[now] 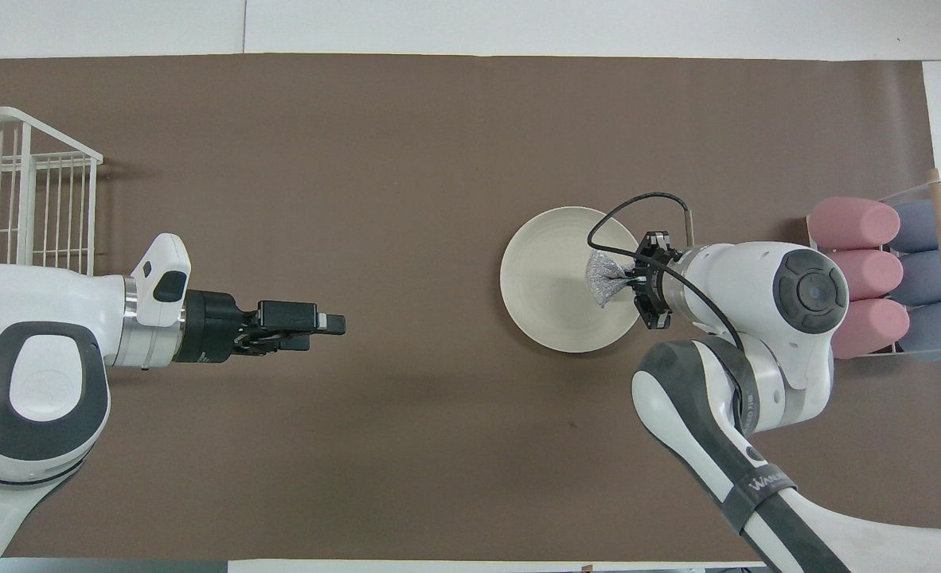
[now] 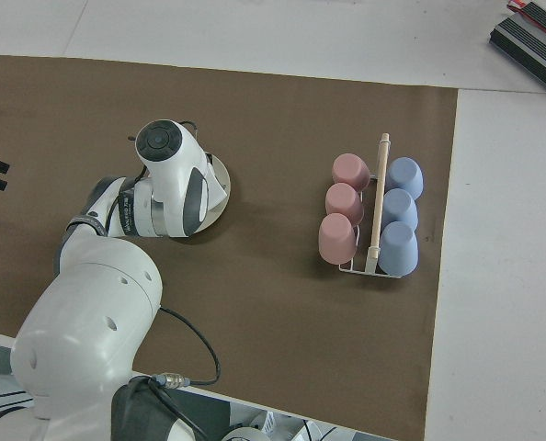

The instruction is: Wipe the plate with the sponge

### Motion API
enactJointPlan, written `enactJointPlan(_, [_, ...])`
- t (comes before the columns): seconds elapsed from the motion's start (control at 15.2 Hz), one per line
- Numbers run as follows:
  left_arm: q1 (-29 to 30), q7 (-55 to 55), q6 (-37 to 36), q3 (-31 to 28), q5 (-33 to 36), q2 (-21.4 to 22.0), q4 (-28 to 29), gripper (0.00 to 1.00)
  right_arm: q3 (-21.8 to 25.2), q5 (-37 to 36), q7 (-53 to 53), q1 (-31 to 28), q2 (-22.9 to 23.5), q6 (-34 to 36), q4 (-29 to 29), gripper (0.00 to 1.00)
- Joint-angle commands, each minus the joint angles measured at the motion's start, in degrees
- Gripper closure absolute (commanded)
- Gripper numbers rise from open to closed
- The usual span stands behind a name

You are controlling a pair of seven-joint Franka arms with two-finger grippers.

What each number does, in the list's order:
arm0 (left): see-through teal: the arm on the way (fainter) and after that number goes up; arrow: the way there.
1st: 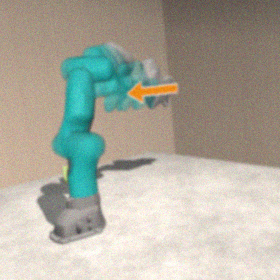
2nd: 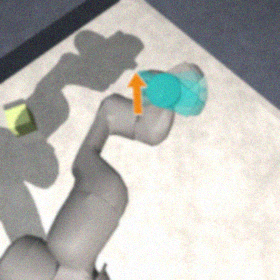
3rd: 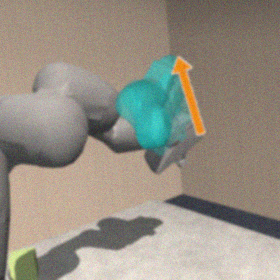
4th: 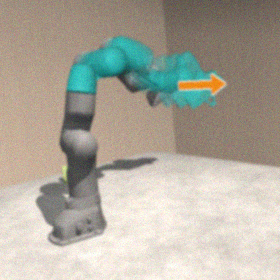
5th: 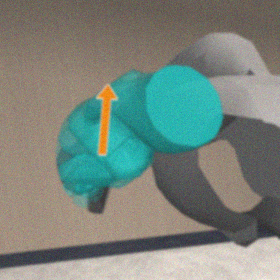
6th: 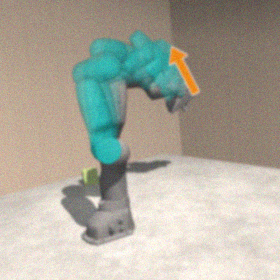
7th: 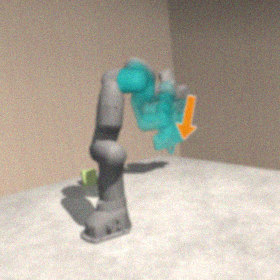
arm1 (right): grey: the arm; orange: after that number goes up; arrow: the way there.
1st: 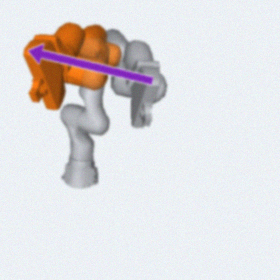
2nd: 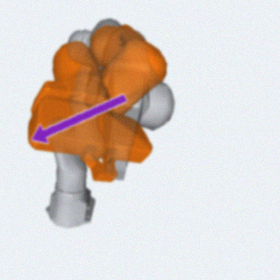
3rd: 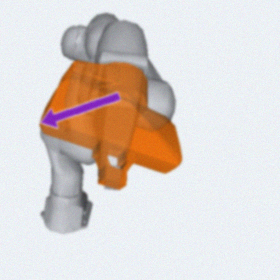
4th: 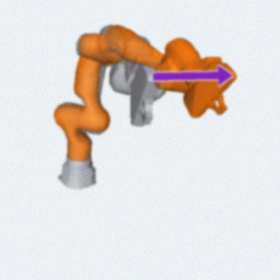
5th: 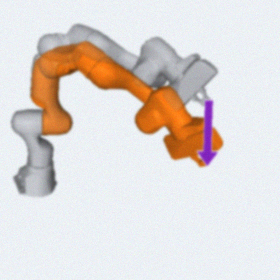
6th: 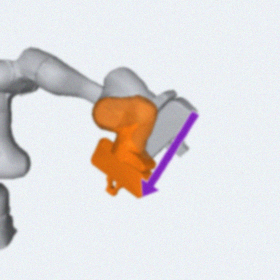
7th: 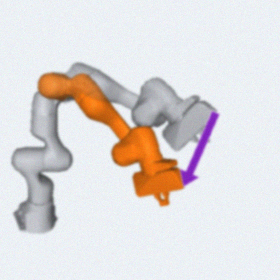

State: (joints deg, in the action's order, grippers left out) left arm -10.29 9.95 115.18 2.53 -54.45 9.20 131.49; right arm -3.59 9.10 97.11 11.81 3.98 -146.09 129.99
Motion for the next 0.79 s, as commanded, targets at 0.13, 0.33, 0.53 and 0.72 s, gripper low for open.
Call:
enactJointPlan(0.13, [-1.0, -4.2, 2.6, -0.3, 3.8, -0.9, -1.0, 0.0, -0.6, 2.4, -0.9, 0.6, 1.4, -6.0, 1.5, 1.0])
enactJointPlan(0.33, [-0.5, -4.3, 2.7, -0.4, 4.4, -0.9, -1.0, 0.0, -0.6, 2.8, -0.5, 2.5, 4.8, -7.9, 1.2, 1.0])
enactJointPlan(0.53, [-0.5, -5.4, 5.2, -0.3, 6.6, -1.1, -0.9, 0.0, -0.6, 2.9, 2.6, 4.1, 5.7, -10.4, 1.1, 1.0])
enactJointPlan(0.72, [-0.3, -6.1, 6.1, -0.3, 7.7, -1.2, -0.8, 0.0, -0.6, 2.9, 4.8, 5.9, 5.9, -11.4, 0.4, 1.0])
